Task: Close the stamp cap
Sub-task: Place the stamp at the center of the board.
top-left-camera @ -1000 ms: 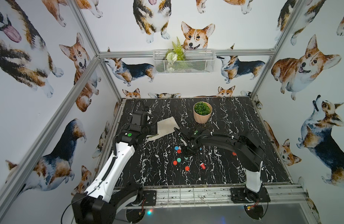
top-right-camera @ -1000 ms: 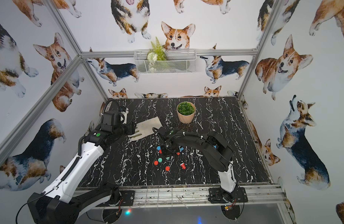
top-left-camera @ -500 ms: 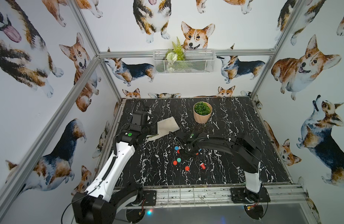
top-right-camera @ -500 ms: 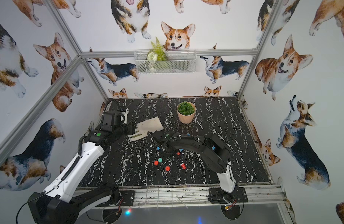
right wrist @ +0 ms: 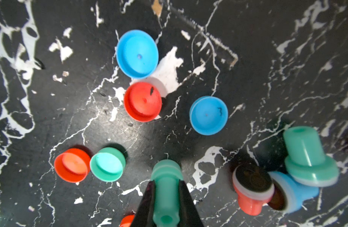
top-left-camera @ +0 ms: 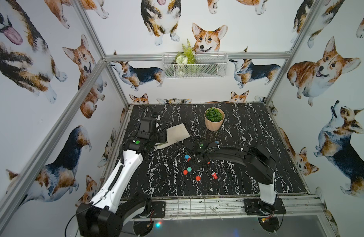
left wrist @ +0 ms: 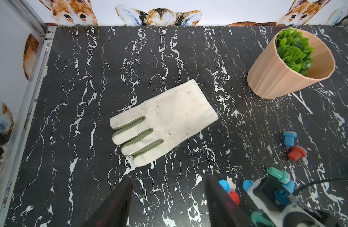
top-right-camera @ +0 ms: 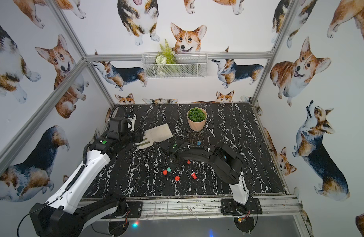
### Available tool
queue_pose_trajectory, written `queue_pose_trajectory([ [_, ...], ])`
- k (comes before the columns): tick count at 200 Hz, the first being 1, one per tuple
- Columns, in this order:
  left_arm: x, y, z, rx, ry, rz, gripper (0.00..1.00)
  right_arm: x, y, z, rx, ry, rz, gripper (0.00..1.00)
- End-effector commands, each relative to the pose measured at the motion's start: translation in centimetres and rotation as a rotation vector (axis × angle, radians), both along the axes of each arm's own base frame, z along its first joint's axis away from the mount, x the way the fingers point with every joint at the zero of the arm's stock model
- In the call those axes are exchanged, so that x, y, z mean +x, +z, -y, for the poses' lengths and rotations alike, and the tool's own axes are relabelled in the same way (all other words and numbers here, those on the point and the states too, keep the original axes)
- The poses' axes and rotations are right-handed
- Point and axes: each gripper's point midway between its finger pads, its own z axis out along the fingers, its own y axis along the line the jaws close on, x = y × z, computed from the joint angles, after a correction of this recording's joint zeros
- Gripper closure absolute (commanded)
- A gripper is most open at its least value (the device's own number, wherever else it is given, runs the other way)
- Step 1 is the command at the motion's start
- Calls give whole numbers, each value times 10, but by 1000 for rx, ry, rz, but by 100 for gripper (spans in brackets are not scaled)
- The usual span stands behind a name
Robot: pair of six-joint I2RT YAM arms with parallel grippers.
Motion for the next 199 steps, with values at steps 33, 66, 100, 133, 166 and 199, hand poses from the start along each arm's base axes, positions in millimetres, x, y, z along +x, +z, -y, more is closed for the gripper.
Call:
queue_pose_trajectory([
  [33, 1, 3, -1, 4, 1, 11, 38, -22, -25, 29, -131, -22, -166, 100],
  [66, 2, 3, -1, 4, 2, 13, 37, 0, 29, 13, 3, -65, -112, 100],
  [100, 2, 3, -1, 4, 3, 13, 37, 16, 71, 14, 95, -96, -58, 100],
  [133, 2, 3, -1, 4, 3, 14, 37, 35, 95, 48, 118, -171, -7, 100],
  [166, 2, 3, -1, 3, 2, 14, 37, 54, 95, 110, 92, -291, 2, 100],
  [199, 2, 2, 0, 0, 0, 10, 37, 73, 79, 183, 73, -442, -20, 100],
])
